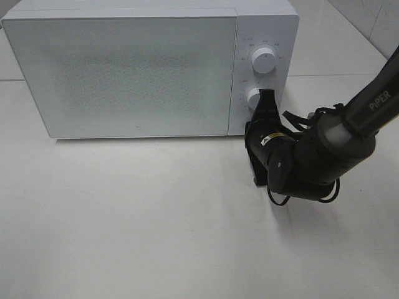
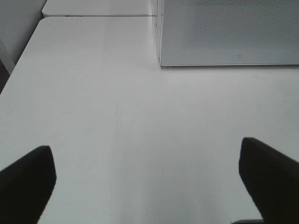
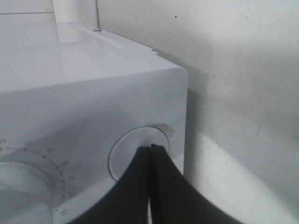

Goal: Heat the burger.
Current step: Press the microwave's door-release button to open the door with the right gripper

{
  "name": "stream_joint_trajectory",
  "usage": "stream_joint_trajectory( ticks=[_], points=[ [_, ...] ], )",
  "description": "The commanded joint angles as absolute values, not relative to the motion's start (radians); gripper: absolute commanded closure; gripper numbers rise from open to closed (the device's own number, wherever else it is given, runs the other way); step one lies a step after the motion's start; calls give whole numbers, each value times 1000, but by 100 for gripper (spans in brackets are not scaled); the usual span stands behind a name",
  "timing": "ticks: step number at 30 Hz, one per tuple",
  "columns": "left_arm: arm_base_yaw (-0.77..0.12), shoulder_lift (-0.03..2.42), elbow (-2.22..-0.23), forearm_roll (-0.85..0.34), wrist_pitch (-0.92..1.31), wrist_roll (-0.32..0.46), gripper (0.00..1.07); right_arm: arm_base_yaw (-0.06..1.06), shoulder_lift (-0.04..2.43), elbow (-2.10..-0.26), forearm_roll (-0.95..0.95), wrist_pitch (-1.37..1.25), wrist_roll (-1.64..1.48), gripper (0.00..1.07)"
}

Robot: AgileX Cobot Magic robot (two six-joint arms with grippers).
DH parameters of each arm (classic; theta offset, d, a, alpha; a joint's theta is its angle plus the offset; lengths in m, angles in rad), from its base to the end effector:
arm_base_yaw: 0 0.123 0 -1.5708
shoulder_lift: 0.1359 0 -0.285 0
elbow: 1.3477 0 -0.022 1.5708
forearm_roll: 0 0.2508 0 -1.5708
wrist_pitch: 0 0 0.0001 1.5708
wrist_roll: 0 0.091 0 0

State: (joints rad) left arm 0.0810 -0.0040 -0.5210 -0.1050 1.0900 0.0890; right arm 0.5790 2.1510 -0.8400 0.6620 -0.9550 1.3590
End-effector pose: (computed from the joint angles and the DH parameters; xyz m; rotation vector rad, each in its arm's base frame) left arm -0.0087 -0.0092 0.2810 0.0164 2.0441 -0.0194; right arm 0.3313 0.1621 0.0800 1.4460 1.4588 1.0535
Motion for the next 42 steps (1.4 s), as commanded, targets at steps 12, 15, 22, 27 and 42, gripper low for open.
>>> stream_joint_trajectory(
  ticks=[12,15,22,27,42],
  points=[
    [81,-22,-519,-107,1074,86,7,571,2183,-898,701,-1028,1327,107],
    [81,-22,-519,-107,1074,86,7,571,2190,-911,701,-1056,1328,107],
    [81,-22,-519,-107,1074,86,7,571,2233,-996,720,-1137,1331,107],
    [81,-22,-519,-107,1074,86,7,569,2237,-1030,720,-1124,1323,107],
    [81,-22,-519,-107,1074,86,7,560,2198,-1013,720,-1049,1277,107]
  ],
)
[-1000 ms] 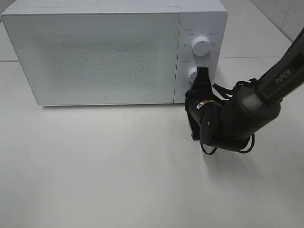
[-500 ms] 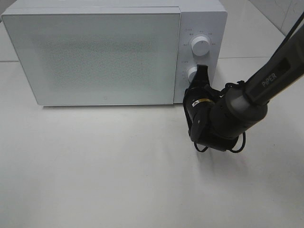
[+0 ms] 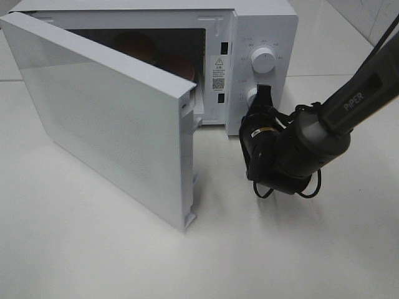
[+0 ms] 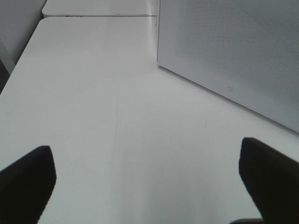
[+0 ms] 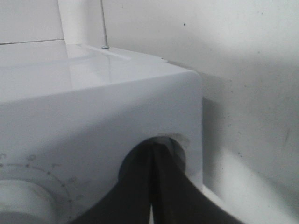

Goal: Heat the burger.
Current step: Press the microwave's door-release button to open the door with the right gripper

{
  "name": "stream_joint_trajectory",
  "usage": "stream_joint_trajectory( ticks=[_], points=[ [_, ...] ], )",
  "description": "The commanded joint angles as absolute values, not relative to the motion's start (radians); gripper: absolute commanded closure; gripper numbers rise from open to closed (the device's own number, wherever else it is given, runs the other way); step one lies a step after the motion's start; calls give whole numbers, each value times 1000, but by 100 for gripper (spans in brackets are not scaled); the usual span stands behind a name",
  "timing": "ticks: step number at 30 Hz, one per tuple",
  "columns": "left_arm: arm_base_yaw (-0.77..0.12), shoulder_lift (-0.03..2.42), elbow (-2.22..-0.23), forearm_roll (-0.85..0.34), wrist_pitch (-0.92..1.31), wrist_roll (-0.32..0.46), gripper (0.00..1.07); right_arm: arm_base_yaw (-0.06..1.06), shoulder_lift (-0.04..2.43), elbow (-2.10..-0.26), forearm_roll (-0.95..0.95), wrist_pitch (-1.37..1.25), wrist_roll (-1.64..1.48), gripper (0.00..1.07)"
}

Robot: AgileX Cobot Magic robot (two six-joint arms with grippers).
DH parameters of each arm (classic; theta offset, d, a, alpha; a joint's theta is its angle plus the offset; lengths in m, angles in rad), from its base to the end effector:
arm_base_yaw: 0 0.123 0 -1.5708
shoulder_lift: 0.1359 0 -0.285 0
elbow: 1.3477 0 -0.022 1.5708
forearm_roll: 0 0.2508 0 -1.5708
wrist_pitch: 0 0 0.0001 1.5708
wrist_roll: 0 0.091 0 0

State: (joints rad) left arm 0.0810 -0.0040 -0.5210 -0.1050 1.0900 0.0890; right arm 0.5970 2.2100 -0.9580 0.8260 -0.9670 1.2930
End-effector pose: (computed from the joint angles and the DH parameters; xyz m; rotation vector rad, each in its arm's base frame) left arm -0.0087 -0.0092 0.2810 0.0164 2.0441 -0.0194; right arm 0.3500 0.1713 0.0774 1.5073 1.3334 1.0115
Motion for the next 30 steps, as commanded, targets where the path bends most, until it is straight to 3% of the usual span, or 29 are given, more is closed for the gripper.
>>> stream_joint_trajectory(
  ticks=[1,30],
  points=[
    [81,-22,-519,-107,1074,86,7,560,2188,-1007,720,-1044,1262,107],
    [81,-22,-519,-107,1074,86,7,562,2017,-828,750,-799,1108,107]
  ],
)
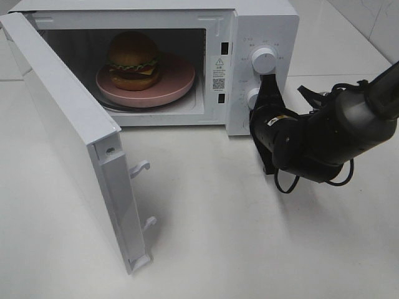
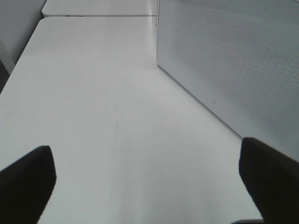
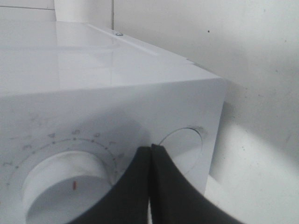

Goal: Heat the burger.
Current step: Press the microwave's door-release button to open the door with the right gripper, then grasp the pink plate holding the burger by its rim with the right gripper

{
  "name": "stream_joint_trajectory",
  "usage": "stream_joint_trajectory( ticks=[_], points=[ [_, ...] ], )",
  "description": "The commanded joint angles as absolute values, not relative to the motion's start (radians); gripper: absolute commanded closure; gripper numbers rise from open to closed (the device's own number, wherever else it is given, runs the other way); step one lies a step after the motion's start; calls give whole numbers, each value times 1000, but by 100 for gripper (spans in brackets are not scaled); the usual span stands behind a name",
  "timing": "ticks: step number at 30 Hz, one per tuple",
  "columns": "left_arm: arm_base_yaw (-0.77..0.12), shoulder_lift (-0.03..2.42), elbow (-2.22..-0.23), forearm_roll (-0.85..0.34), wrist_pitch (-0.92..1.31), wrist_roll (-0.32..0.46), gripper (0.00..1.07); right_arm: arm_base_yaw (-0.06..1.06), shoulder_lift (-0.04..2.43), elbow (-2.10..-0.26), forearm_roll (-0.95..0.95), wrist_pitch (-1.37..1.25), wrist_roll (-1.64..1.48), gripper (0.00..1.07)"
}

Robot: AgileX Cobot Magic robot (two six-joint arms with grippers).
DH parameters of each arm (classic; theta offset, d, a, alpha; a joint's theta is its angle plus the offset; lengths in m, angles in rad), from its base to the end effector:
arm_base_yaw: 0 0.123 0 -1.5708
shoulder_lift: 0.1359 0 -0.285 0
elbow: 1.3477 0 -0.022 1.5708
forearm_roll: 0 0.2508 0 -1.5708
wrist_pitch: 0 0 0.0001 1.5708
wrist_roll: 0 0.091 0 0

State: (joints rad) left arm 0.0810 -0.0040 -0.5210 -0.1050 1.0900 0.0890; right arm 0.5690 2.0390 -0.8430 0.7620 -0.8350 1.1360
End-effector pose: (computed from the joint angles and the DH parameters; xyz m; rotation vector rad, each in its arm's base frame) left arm -0.0087 -0.0092 0.2810 0.0164 2.0441 -0.0194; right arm 0.3319 0.1571 0.1098 1.3974 1.5236 0.9440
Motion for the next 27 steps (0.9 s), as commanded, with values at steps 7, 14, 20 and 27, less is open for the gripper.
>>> stream_joint_trajectory(
  ticks=[7,14,20,27],
  points=[
    [81,-22,-519,-107,1074,86,7,562,1940,-754,708,-672,1043,106],
    [81,-22,-519,-107,1074,86,7,562,1842,-691,626,-582,984,105],
    [81,-22,-519,-107,1074,86,7,560,1717,-636,495,-471,877,103],
    [81,-22,-519,-107,1074,86,7,559,1624,-625,457,-319,668,101]
  ],
)
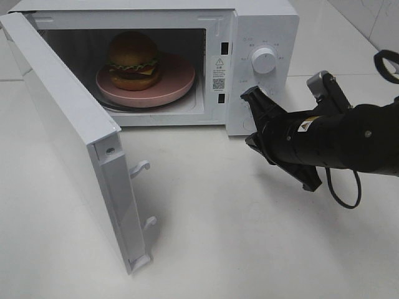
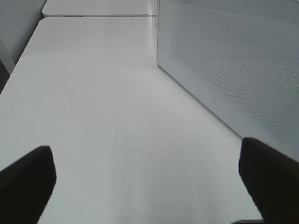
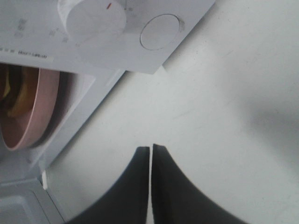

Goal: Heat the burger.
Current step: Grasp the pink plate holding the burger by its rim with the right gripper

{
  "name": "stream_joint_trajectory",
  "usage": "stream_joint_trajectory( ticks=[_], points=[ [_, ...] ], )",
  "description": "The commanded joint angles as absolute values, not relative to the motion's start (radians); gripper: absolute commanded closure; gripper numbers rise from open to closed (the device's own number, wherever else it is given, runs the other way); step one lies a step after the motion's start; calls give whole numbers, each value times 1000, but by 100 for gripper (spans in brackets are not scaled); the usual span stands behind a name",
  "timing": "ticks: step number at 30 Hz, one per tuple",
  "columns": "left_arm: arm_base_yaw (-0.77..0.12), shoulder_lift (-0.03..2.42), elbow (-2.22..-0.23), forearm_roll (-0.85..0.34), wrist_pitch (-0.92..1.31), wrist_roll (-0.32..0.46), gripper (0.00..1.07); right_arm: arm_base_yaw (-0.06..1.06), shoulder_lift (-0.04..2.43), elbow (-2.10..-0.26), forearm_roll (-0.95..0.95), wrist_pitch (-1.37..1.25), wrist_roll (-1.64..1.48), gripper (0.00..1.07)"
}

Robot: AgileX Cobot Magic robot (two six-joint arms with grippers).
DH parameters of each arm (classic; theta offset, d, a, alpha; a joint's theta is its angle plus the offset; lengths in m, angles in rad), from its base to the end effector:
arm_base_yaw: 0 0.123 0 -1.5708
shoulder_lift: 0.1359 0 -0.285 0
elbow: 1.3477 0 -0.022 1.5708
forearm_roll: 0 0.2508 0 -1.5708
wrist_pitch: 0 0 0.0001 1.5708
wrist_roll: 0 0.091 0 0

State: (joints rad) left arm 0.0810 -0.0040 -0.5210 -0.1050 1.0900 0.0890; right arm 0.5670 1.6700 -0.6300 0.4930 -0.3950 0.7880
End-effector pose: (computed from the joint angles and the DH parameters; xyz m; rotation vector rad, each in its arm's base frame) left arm -0.0087 -0.0092 0.2810 0.0164 2.0441 -0.0194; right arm 0.2648 0.1490 0.1578 0.8667 2.1144 0.8189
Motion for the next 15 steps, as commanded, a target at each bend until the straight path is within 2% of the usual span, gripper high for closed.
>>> stream_joint_trajectory(
  ticks=[1,15],
  points=[
    [81,-22,-519,-107,1074,86,7,559,1593,-625,452,-264,598,101],
    [81,-22,-519,-107,1074,86,7,559,1414,-636,452,125,102,99]
  ],
)
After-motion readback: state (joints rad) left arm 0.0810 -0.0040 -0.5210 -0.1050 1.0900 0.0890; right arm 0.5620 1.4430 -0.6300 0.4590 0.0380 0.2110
